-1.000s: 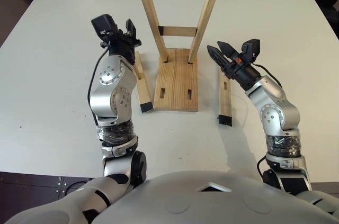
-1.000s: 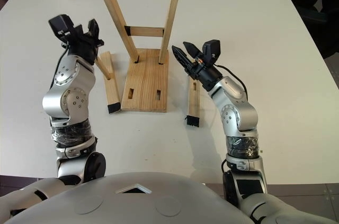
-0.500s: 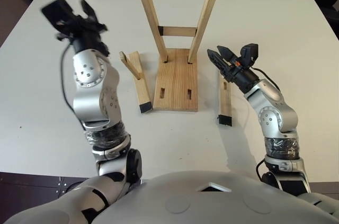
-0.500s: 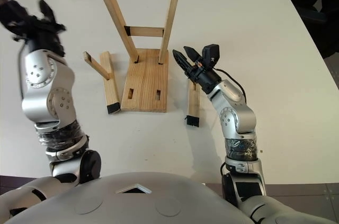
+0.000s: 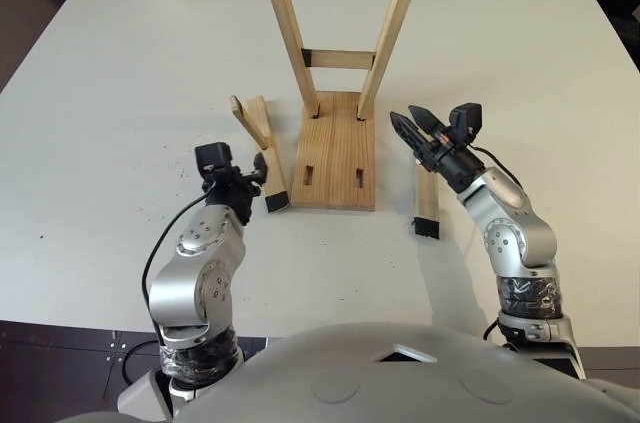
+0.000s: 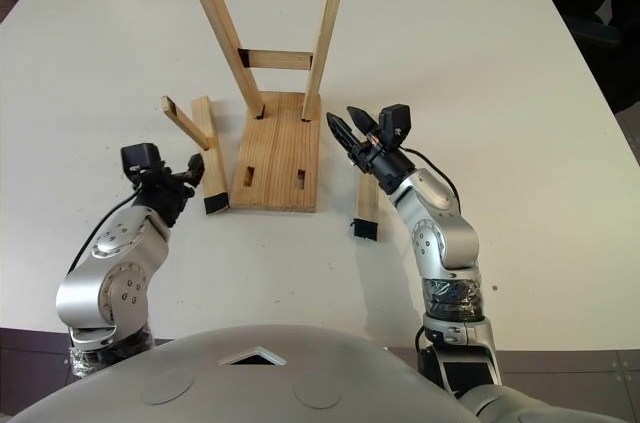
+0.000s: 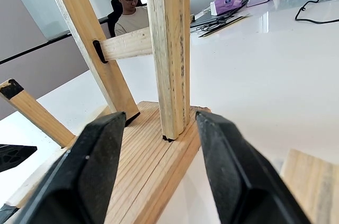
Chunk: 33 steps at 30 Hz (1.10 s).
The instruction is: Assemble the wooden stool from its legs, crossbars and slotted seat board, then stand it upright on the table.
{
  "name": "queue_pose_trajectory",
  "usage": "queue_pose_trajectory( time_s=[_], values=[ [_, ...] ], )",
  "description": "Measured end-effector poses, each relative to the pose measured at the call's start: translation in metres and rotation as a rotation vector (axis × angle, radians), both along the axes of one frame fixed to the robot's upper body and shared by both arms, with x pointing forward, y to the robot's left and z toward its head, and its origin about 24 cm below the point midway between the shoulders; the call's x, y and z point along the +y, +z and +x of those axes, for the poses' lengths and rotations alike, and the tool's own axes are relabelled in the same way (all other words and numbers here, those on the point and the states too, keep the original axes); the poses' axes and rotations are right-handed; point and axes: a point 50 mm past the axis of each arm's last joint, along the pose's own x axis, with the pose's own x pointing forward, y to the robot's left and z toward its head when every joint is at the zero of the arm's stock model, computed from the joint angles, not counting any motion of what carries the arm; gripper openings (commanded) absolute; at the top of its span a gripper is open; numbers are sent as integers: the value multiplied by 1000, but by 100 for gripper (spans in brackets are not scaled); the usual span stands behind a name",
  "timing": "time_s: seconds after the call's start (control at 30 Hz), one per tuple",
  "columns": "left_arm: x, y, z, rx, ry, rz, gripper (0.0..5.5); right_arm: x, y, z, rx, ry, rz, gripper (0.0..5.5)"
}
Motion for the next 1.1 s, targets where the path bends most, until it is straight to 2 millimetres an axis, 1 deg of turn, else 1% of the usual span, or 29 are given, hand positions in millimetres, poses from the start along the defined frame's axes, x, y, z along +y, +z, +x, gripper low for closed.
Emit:
queue_pose_trajectory(
  time_s=[0.13,0.3,0.5,0.7,0.73,0.77,1.0,1.1],
  values=[
    [-10,-5,0,45,-69,-10,390,3,-3,-1,11,16,-4,243],
    [-8,-14,2,125,-56,20,390,1,-10,0,35,10,-13,243],
    [-8,-20,2,197,-57,40,390,1,-10,2,21,-1,-17,243],
    [-10,-19,6,245,-78,31,390,5,-12,1,28,2,-18,243],
    [-11,-19,7,249,-79,33,371,6,-13,1,30,2,-16,243],
    [-11,-19,7,253,-78,31,367,6,-14,1,30,-1,-15,243],
    [-8,-19,6,285,-35,-15,258,7,-14,2,28,-13,-18,243],
    [-8,-17,8,284,-43,-19,224,7,-16,2,35,-27,-19,243]
  ],
)
